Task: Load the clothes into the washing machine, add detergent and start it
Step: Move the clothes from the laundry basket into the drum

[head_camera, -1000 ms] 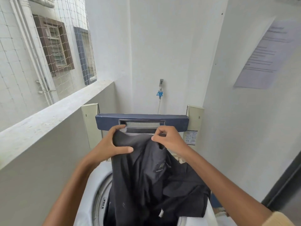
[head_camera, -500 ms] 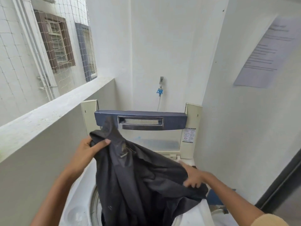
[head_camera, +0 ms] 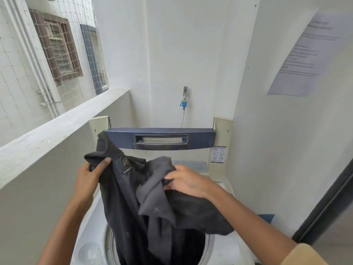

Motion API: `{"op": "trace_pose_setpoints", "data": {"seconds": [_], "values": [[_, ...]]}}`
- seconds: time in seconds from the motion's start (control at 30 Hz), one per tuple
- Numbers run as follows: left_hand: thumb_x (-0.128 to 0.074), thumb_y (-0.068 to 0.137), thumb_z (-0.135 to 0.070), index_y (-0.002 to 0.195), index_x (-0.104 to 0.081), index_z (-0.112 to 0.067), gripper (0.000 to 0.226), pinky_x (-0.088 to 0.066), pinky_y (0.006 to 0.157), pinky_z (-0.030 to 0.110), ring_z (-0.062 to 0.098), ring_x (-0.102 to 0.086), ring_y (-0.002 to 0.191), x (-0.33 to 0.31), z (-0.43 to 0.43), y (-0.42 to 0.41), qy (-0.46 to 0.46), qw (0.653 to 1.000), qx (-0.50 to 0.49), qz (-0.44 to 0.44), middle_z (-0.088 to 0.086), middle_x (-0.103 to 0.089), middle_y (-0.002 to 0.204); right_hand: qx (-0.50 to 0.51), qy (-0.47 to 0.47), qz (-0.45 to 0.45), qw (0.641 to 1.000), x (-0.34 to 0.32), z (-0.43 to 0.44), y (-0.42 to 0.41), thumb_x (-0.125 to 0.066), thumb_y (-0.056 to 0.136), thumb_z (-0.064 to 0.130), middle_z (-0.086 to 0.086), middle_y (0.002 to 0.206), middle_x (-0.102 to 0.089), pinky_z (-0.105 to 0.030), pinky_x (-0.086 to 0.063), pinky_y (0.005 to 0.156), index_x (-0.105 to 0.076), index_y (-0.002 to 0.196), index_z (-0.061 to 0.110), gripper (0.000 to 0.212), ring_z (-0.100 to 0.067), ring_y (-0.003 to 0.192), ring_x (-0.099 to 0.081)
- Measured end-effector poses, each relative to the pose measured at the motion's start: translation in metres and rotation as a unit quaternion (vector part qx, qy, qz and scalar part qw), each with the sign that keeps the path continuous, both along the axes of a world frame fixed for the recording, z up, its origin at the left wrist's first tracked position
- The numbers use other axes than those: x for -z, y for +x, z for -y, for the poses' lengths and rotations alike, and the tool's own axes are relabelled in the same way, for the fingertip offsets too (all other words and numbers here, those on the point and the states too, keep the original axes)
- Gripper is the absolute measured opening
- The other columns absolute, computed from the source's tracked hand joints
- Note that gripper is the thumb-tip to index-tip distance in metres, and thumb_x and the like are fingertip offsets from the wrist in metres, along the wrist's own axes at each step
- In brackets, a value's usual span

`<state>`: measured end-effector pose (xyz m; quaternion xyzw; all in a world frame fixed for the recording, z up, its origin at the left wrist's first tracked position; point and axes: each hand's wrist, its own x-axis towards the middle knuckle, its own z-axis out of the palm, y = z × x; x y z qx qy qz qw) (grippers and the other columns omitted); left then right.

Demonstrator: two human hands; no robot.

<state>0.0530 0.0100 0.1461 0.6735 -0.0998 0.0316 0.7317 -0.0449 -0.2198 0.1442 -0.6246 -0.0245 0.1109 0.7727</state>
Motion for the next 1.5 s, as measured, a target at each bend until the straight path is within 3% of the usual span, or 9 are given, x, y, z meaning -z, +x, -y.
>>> {"op": "trace_pose_setpoints", "data": {"seconds": [0.13, 0.23, 0.37, 0.57, 0.8, 0.97, 1.13, 1.37, 1.5], "values": [[-0.058, 0.089, -0.018, 0.102, -0.060, -0.012, 0.015, -0.043, 0.083, 0.033, 0.019, -0.059, 0.091, 0.002, -0.001, 0.001, 0.001, 1.000, 0.010, -0.025, 0.005, -0.065, 0.098, -0.024, 0.076, 0.011, 0.997, -0.016, -0.001, 0.009, -0.050, 0.076, 0.001, -0.008, 0.075, -0.066, -0.030, -0.056, 0.066, -0.060, 0.091, 0.006, 0.019, -0.022, 0.067, -0.064], [-0.057, 0.090, -0.018, 0.099, -0.061, -0.013, 0.011, -0.043, 0.081, 0.032, 0.018, -0.060, 0.089, 0.001, 0.000, -0.001, 0.008, 0.999, 0.032, -0.035, 0.004, -0.066, 0.098, -0.032, -0.123, -0.063, 0.990, 0.006, 0.022, 0.009, -0.053, 0.077, 0.006, -0.010, 0.082, -0.063, -0.029, -0.053, 0.061, -0.057, 0.096, 0.010, 0.019, -0.025, 0.065, -0.064], [-0.056, 0.090, -0.016, 0.092, -0.061, -0.019, 0.006, -0.046, 0.081, 0.036, 0.021, -0.061, 0.089, 0.000, 0.005, -0.008, 0.041, 0.994, 0.093, -0.038, 0.005, -0.067, 0.094, -0.124, -0.586, -0.131, 0.790, 0.028, 0.044, 0.000, -0.060, 0.083, 0.021, -0.010, 0.098, -0.059, -0.027, -0.040, 0.059, -0.055, 0.105, 0.009, 0.026, -0.037, 0.087, -0.066], [-0.066, 0.084, -0.022, 0.094, -0.063, -0.015, 0.013, -0.051, 0.059, 0.016, 0.012, -0.067, 0.077, -0.006, 0.034, -0.023, 0.047, 0.974, 0.219, -0.039, -0.004, -0.073, 0.084, -0.056, -0.362, 0.001, 0.930, 0.001, 0.021, -0.006, -0.069, 0.082, 0.019, 0.009, 0.147, -0.026, -0.026, -0.048, 0.081, -0.016, 0.146, 0.035, 0.084, -0.008, 0.087, -0.060], [-0.069, 0.080, -0.009, 0.097, -0.066, -0.015, 0.019, -0.054, 0.069, 0.018, 0.010, -0.070, 0.085, -0.015, 0.047, -0.022, 0.182, 0.944, 0.275, 0.003, -0.003, -0.075, 0.092, 0.106, -0.325, 0.062, 0.938, -0.013, 0.024, -0.007, -0.048, 0.089, -0.002, -0.009, 0.092, -0.065, -0.024, -0.047, 0.046, -0.057, 0.108, 0.009, 0.024, -0.008, 0.038, -0.058], [-0.056, 0.090, -0.035, 0.088, -0.053, -0.014, 0.020, -0.046, 0.073, 0.037, 0.035, -0.062, 0.092, -0.020, 0.011, 0.010, 0.527, 0.840, -0.032, 0.124, 0.015, -0.067, 0.096, 0.357, -0.400, 0.120, 0.836, -0.052, 0.072, -0.023, -0.050, 0.090, 0.004, 0.005, 0.057, -0.060, -0.044, -0.054, 0.063, -0.055, 0.076, 0.025, 0.025, -0.013, 0.036, -0.057], [-0.036, 0.098, -0.021, 0.103, -0.038, -0.005, 0.017, -0.034, 0.066, 0.039, 0.045, -0.055, 0.087, -0.054, 0.022, -0.020, 0.331, 0.912, -0.177, 0.164, 0.027, -0.058, 0.093, 0.314, -0.565, 0.139, 0.750, -0.088, 0.056, -0.030, -0.034, 0.097, 0.028, -0.007, 0.057, -0.065, -0.041, -0.051, 0.069, -0.039, 0.089, 0.018, 0.014, -0.020, 0.054, -0.065], [-0.033, 0.083, 0.006, 0.101, -0.030, -0.034, 0.044, -0.035, 0.056, 0.019, 0.001, -0.046, 0.059, -0.105, 0.020, -0.053, 0.103, 0.927, -0.126, 0.339, -0.005, -0.051, 0.075, 0.353, -0.345, 0.355, 0.794, -0.137, 0.044, -0.029, -0.038, 0.095, 0.004, 0.010, 0.080, -0.048, -0.009, -0.037, 0.066, -0.042, 0.094, 0.005, 0.004, 0.010, 0.066, -0.044], [-0.039, 0.079, -0.001, 0.102, -0.032, -0.037, 0.043, -0.034, 0.063, 0.010, 0.002, -0.043, 0.071, -0.091, 0.020, -0.043, 0.093, 0.912, -0.070, 0.392, 0.000, -0.046, 0.089, 0.329, -0.263, 0.392, 0.818, -0.121, 0.041, -0.027, -0.039, 0.091, 0.019, 0.014, 0.101, -0.053, -0.016, -0.040, 0.089, -0.049, 0.109, 0.003, 0.027, 0.005, 0.093, -0.051]]}}
